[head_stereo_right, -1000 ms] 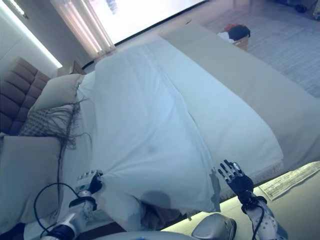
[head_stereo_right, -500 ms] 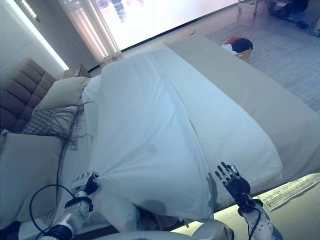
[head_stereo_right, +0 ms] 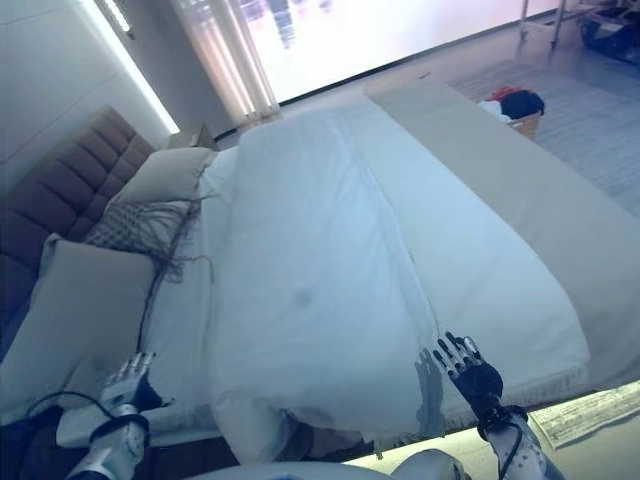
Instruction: Make the bed neatly
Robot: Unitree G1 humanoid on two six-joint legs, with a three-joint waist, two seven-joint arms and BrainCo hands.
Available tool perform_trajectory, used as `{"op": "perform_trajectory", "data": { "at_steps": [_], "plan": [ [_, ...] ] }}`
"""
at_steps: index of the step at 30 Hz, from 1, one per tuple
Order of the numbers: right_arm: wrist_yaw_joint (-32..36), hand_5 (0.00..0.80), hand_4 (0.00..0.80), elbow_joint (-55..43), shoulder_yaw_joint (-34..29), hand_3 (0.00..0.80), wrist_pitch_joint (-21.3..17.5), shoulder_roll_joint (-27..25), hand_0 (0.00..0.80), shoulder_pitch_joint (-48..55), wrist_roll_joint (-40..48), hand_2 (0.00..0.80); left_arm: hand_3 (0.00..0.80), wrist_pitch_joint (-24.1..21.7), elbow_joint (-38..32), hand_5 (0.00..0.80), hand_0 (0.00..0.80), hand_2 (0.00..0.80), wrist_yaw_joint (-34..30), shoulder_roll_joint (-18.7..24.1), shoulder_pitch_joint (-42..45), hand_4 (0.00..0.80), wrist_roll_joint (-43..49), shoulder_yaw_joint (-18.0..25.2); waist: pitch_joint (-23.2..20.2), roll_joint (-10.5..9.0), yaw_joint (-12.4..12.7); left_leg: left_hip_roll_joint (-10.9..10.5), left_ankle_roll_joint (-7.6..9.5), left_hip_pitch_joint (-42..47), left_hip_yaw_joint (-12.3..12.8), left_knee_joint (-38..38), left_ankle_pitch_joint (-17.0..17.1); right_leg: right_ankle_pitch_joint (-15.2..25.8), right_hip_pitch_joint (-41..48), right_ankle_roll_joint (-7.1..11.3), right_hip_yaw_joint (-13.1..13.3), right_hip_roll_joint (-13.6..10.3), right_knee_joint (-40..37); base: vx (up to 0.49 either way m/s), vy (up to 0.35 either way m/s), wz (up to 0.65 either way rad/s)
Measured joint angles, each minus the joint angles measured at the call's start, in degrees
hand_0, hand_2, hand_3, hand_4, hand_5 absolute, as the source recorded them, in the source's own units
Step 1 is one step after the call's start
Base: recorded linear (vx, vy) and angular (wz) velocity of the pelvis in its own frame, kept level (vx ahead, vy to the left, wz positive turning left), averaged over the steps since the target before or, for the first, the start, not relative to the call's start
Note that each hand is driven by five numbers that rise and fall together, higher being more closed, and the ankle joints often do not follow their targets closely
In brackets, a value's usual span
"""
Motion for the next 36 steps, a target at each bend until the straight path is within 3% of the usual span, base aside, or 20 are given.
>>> {"op": "perform_trajectory", "data": {
  "at_steps": [2,5,10,15,19,26,30,36],
  "plan": [
    [0.0,0.0,0.0,0.07,0.01,0.0,-0.05,0.5,0.0,0.01,0.0,0.0,0.0,0.06,-0.01,0.0,0.0,0.0,0.0,0.68,0.46,0.0,-0.23,0.06,-0.07,-0.47,-0.03,-0.57,1.54,-0.45,-0.04,-0.45,-1.41,0.03,-0.71,0.05,1.08,0.03,0.33,-0.004,-0.028,0.18],
    [0.02,0.0,0.0,0.07,0.3,0.0,-0.8,2.11,0.0,0.09,0.0,0.0,0.0,-0.4,-0.24,0.0,0.0,0.0,0.02,0.93,2.34,0.0,-1.74,1.82,-0.4,-1.22,0.83,-1.14,0.87,-0.29,0.0,-0.46,-1.88,0.25,-1.21,0.42,3.24,-0.09,0.33,0.008,-0.019,-0.02],
    [0.02,0.0,0.0,0.07,2.08,0.0,-1.1,2.23,0.0,0.14,0.1,0.0,0.0,-2.1,-2.79,0.0,0.0,0.0,0.0,1.5,2.86,0.0,-2.8,4.04,-0.66,-1.65,0.97,-1.62,0.81,-0.3,-0.09,-0.45,-1.84,0.68,-0.69,0.99,3.87,-0.11,-0.74,-0.01,0.006,0.02],
    [0.01,0.0,0.0,0.07,2.43,0.0,-1.91,3.46,0.0,-0.04,0.1,0.0,0.0,-4.04,-7.56,0.0,0.0,0.0,-0.28,0.69,2.61,0.0,-10.58,3.83,-0.65,-1.65,1.01,-1.59,0.4,-0.35,-0.08,-0.45,-1.54,0.98,-0.64,1.56,3.92,0.15,-1.59,-0.026,-0.062,-0.04],
    [-0.22,0.0,0.0,0.08,2.93,0.0,-3.31,4.64,0.0,0.12,-0.15,0.0,0.0,-6.71,-7.99,0.0,0.0,0.0,-1.41,-2.86,2.32,0.0,-18.86,4.02,-0.59,-1.99,0.97,-0.81,0.39,-0.31,-0.07,-0.11,-1.51,1.15,-0.13,1.26,3.85,1.19,-2.5,0.001,-0.105,-0.07],
    [-0.65,0.0,0.0,0.59,3.14,0.0,-5.35,6.53,0.0,0.79,-2.05,0.0,0.0,-15.05,-12.08,0.0,0.0,0.0,-14.46,-9.22,3.2,0.0,-38.19,4.27,0.54,-4.4,2.5,0.48,0.49,-0.18,-0.24,1.06,-1.43,0.75,1.18,0.62,3.05,2.74,-3.23,-0.021,-0.062,-0.01],
    [-0.37,0.0,0.0,0.81,1.97,0.0,-6.18,7.1,0.0,1.31,-2.04,0.0,0.0,-17.87,-14.03,0.0,0.0,0.0,-22.53,-10.26,4.35,0.0,-45.07,4.27,1.3,-5.5,3.01,0.51,0.48,-0.25,-0.37,1.56,-1.44,0.72,1.64,0.55,2.79,2.69,-3.35,-0.06,0.121,0.03],
    [-0.27,0.0,0.0,2.41,-0.02,0.0,-6.37,8.8,0.0,0.93,-0.75,0.0,0.0,-18.25,-16.27,0.0,0.0,0.0,-25.11,-9.8,3.91,0.0,-50.56,3.99,3.0,-6.85,3.75,-2.1,0.11,-0.41,-0.67,1.81,-1.81,1.77,1.45,1.65,3.25,0.07,-3.25,-0.135,0.169,0.05]
  ]
}}
